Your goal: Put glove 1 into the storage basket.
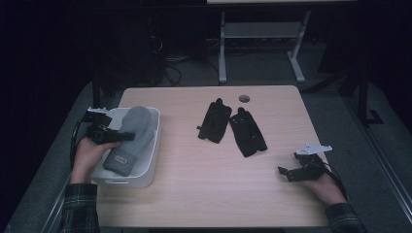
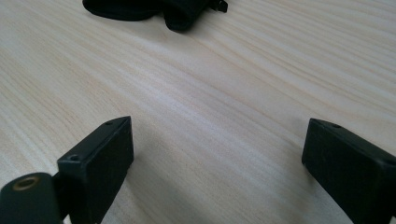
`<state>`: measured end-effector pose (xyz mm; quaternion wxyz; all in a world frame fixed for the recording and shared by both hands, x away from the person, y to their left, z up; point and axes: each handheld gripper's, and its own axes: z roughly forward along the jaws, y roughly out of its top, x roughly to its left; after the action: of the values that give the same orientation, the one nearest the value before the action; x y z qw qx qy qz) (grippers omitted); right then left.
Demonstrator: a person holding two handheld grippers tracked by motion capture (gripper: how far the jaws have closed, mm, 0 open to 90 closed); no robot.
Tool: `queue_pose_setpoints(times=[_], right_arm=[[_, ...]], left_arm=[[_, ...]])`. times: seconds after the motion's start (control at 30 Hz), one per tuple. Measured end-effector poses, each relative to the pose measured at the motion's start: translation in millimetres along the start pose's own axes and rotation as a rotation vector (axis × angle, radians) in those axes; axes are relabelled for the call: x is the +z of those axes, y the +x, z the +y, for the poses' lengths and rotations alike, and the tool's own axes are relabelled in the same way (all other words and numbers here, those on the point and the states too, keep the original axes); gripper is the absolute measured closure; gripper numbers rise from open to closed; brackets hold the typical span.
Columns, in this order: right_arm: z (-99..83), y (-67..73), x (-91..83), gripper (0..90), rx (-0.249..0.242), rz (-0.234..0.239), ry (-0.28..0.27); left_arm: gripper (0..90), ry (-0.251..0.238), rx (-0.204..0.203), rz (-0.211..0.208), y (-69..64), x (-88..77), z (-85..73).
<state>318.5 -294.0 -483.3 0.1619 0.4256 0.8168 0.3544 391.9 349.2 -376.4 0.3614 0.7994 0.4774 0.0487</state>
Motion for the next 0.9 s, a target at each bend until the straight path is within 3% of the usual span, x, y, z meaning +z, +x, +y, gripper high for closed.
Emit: queue_pose_setpoints(times=[0.2, 0.47, 0.7, 0.9], right_arm=[[0.1, -0.1, -0.1, 8.8, -0.001, 0.001, 0.002], [0.3, -0.2, 0.3, 8.8, -0.001, 0.001, -0.001], [0.3, -0.2, 0.4, 8.8, -0.002, 0.001, -0.001], [0.6, 0.0, 0.5, 8.8, 0.001, 0.002, -0.001]], left_arm=[[69.6, 0.055, -0.015, 0.015, 10.2, 15.2, -6.3], [63.9, 0.128, 0.011, 0.053, 18.6, 29.0, -11.9], [38.0, 0.129, 0.008, 0.149, 18.0, 32.7, -13.1], [21.7, 0.1, 0.009, 0.189, 16.8, 28.6, -10.9]])
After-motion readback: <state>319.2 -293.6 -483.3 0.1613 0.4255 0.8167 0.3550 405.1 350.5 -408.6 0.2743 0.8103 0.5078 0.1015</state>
